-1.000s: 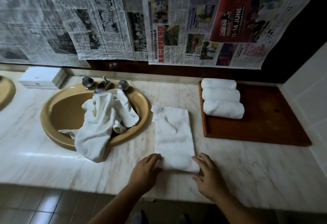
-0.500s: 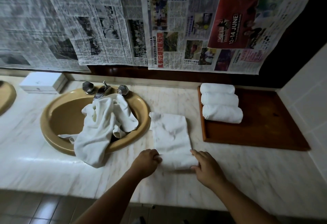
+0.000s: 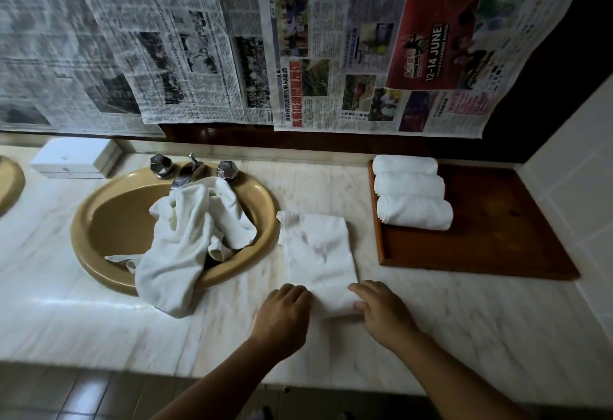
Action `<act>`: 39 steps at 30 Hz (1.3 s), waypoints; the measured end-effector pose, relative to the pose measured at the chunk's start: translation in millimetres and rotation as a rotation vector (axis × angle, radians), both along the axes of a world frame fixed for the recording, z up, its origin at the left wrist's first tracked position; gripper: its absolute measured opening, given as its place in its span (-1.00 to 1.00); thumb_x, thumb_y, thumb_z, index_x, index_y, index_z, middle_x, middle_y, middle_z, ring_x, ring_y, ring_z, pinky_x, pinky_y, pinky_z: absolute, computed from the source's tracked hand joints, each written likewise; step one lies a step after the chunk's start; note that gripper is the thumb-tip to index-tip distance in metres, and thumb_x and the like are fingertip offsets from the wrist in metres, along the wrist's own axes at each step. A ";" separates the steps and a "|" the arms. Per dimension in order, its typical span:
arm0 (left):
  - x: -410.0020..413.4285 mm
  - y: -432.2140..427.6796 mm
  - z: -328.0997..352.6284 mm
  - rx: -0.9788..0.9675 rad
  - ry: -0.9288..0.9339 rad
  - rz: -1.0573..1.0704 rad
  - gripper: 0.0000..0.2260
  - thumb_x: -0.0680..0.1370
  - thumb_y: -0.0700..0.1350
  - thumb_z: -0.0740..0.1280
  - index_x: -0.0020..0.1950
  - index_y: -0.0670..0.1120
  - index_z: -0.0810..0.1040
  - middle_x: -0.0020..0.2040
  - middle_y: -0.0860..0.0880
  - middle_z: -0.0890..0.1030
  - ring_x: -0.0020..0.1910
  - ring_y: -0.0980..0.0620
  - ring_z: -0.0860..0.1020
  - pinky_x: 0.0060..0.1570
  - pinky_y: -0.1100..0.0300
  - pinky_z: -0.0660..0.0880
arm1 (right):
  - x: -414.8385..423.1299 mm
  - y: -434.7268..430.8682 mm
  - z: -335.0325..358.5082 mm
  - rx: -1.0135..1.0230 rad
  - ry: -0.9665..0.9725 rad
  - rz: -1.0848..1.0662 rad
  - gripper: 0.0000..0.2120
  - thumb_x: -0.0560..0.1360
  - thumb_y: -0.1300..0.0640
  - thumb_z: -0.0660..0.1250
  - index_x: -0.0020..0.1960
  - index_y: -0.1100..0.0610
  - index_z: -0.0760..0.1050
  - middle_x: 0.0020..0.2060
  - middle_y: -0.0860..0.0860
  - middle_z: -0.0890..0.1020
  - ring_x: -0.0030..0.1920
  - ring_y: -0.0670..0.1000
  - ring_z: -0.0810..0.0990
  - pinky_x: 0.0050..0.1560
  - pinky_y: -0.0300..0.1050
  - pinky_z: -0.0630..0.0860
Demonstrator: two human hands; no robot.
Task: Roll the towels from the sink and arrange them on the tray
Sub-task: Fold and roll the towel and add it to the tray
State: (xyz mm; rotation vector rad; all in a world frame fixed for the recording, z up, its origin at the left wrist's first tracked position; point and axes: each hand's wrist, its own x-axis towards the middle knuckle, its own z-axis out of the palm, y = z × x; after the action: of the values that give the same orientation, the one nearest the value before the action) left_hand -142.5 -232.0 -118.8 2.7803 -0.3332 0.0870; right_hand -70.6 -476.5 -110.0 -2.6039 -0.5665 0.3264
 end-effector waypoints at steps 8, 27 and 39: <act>0.6 -1.3 -13.0 0.344 0.171 -0.069 -0.29 0.28 0.03 0.60 0.37 -0.17 0.52 0.12 -0.07 0.64 -0.02 -0.08 0.62 -0.09 0.06 0.63 | -7.9 18.5 10.9 -0.506 -0.005 0.235 -0.24 0.55 -0.23 0.25 0.60 0.06 0.03 0.50 0.04 0.20 0.45 0.12 0.23 0.46 0.09 0.23; 193.3 46.5 237.3 0.227 0.345 -0.072 -0.54 0.48 -0.05 0.50 0.35 -0.07 0.52 0.20 -0.08 0.62 0.17 -0.10 0.60 0.03 0.21 0.46 | 178.1 65.2 218.5 -0.202 0.041 0.135 -0.60 0.34 -0.07 0.46 0.15 -0.03 0.54 0.14 0.02 0.65 0.05 0.06 0.63 0.03 -0.09 0.58; 262.8 64.1 385.5 0.166 -0.405 0.082 -0.46 0.48 -0.09 0.47 0.45 -0.02 0.43 0.25 -0.13 0.60 0.13 -0.15 0.60 0.09 -0.04 0.63 | 252.9 70.6 372.8 0.022 -0.644 0.036 -0.43 0.38 -0.01 0.44 0.37 0.03 0.43 0.20 0.07 0.53 0.11 0.12 0.54 0.05 0.01 0.54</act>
State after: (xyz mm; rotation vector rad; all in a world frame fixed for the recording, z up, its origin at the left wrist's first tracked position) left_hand 120.4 -167.8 266.7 2.9256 -0.3368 0.6771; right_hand 182.3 -405.8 262.8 -2.6521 -0.8144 -0.5292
